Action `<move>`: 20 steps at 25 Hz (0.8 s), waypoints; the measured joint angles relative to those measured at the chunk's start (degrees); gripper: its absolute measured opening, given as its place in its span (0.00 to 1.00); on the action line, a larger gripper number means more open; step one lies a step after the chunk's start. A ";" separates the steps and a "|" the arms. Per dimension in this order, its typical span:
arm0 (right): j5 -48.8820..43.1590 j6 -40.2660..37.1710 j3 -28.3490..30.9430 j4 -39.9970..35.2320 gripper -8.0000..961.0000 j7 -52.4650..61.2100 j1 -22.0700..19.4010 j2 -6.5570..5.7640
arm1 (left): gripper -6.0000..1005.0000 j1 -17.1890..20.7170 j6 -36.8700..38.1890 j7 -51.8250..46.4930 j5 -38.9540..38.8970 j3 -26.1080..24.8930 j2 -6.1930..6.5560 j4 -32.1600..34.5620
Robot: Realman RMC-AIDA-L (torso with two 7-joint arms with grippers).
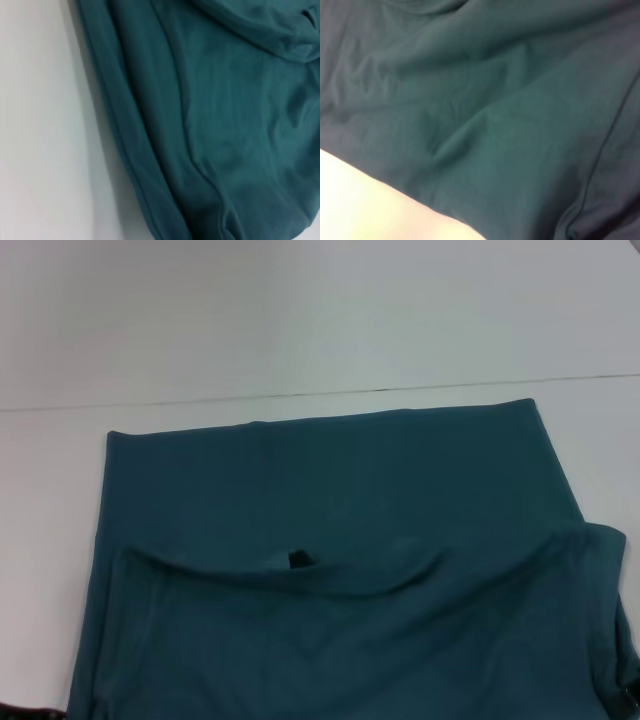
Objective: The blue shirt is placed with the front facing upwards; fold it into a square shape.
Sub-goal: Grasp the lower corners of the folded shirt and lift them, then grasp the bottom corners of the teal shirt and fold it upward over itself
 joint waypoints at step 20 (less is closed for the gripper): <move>3.31 -0.98 0.07 0.05 0.05 -2.58 -0.52 -1.09 | 0.07 -1.56 2.76 1.05 1.08 -1.66 0.88 0.14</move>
